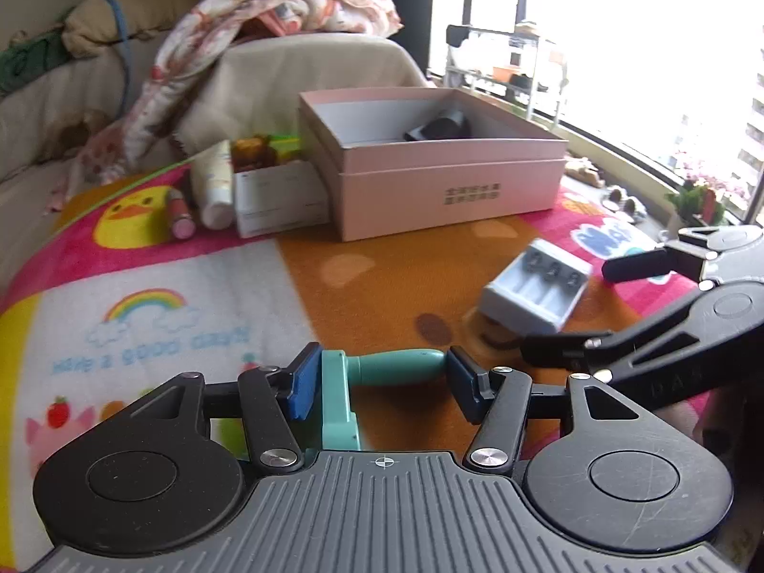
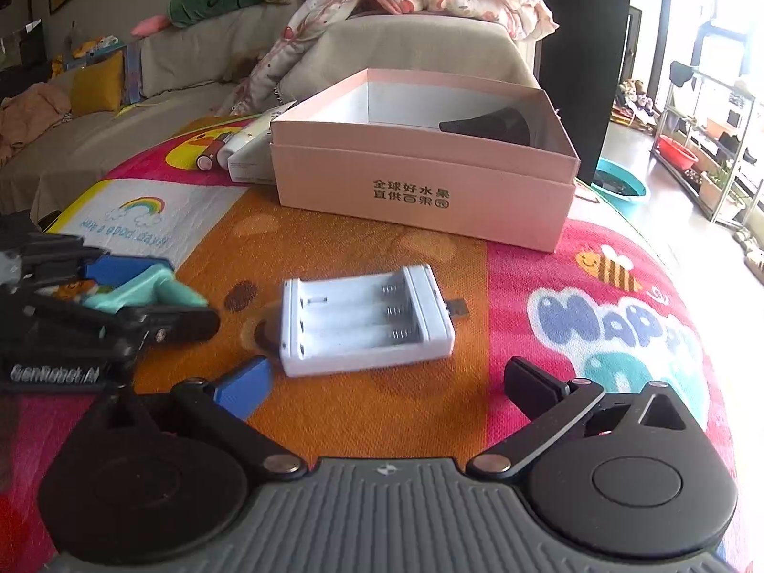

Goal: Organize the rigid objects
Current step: 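Close the right tool around the white battery charger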

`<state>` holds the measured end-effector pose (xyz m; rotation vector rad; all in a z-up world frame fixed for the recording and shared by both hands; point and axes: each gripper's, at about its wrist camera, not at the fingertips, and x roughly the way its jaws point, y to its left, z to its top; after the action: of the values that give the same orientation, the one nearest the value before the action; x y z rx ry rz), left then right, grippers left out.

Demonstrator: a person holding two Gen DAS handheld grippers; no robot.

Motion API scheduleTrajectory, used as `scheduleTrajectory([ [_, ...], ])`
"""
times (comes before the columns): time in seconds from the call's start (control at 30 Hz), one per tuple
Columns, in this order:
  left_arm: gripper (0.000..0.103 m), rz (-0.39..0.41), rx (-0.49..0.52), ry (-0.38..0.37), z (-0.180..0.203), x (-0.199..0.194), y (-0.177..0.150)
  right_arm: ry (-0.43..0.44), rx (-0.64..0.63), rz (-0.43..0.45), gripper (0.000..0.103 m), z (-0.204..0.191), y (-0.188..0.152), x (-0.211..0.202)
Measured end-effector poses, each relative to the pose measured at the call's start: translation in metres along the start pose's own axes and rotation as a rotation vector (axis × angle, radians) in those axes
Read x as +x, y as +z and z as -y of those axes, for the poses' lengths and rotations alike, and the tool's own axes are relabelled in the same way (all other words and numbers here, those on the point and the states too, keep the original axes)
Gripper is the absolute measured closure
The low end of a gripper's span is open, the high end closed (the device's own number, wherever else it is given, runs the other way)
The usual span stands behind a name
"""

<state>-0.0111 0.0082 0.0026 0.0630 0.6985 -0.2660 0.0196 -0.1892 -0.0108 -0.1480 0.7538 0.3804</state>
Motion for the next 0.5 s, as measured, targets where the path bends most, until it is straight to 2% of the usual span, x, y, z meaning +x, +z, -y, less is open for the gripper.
scheduleTrajectory([
  [0.3, 0.041, 0.0, 0.012, 0.001, -0.004, -0.007, -0.007, 0.036, -0.02, 0.002, 0.0, -0.004, 0.018, 0.021],
  [0.43, 0.041, 0.008, 0.018, 0.005, -0.003, -0.008, -0.008, 0.047, -0.035, 0.023, 0.011, -0.006, 0.016, 0.017],
  [0.5, 0.041, 0.012, 0.021, 0.01, -0.002, -0.01, -0.009, 0.043, -0.056, 0.034, 0.011, -0.01, 0.014, 0.014],
])
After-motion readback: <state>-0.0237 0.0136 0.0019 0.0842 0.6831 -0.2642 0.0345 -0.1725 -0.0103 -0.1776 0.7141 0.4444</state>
